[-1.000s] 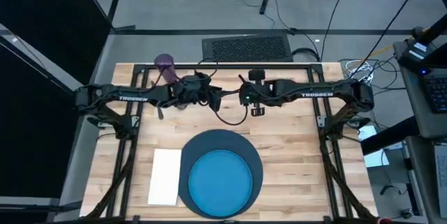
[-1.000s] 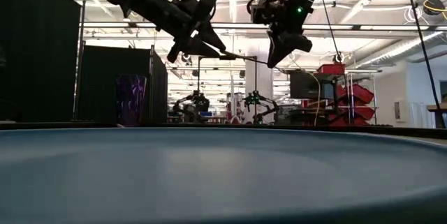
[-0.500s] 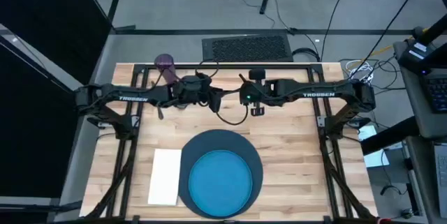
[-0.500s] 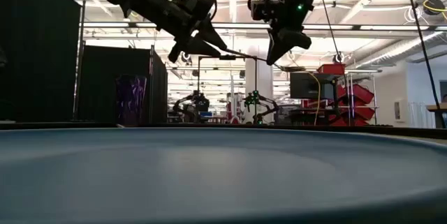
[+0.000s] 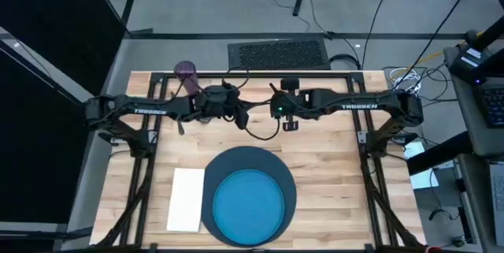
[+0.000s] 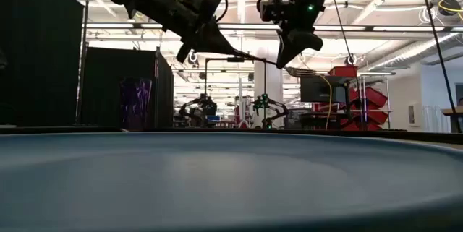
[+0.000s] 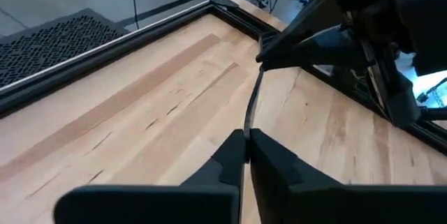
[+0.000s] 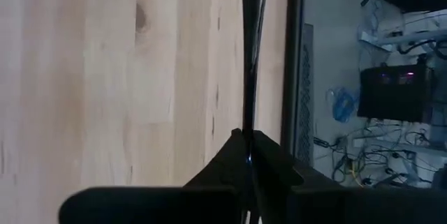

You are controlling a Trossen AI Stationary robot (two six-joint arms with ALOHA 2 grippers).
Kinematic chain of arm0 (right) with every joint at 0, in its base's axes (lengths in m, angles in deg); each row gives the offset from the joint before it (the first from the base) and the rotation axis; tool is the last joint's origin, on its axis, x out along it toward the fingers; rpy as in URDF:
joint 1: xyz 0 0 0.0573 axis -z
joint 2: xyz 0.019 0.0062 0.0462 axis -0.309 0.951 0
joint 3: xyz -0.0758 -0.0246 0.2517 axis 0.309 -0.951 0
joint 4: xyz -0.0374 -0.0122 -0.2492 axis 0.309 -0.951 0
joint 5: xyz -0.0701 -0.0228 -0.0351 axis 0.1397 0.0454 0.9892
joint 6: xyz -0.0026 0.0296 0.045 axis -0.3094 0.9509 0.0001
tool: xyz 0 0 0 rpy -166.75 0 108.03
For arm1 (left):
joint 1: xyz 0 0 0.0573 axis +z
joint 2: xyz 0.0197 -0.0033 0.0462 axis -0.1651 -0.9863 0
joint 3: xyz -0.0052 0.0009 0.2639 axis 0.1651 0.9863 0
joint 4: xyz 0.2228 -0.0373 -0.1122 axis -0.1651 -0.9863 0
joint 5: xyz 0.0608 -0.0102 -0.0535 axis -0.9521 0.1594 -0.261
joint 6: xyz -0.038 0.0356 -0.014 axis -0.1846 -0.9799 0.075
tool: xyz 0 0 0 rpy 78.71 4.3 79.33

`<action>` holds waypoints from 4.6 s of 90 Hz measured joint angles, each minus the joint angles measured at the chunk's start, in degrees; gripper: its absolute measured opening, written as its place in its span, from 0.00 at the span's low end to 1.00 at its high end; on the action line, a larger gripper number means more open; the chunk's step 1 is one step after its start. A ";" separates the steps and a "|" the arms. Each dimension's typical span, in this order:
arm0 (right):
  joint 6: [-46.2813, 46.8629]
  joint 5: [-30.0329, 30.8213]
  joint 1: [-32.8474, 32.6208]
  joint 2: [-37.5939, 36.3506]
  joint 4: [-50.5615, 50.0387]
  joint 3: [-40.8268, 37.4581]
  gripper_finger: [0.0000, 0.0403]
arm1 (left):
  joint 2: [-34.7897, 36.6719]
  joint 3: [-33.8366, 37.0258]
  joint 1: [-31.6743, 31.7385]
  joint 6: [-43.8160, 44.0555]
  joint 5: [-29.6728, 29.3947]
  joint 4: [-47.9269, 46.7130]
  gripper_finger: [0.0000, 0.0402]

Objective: Set table place
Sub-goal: Put the silver fork on top of the white napkin

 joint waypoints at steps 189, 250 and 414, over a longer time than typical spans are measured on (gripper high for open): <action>16.73 -8.09 17.20 -6.29 2.52 -11.89 0.47 | 23.79 -0.01 -54.69 61.72 -68.11 -41.86 0.00; 25.28 -12.82 15.38 -6.29 1.60 -11.89 0.47 | 6.61 -1.01 -71.39 92.33 -49.42 -45.50 0.00; 37.56 -12.78 -0.87 -6.29 -5.37 -11.87 0.47 | -8.52 -9.06 -64.68 81.32 -28.01 -41.56 0.20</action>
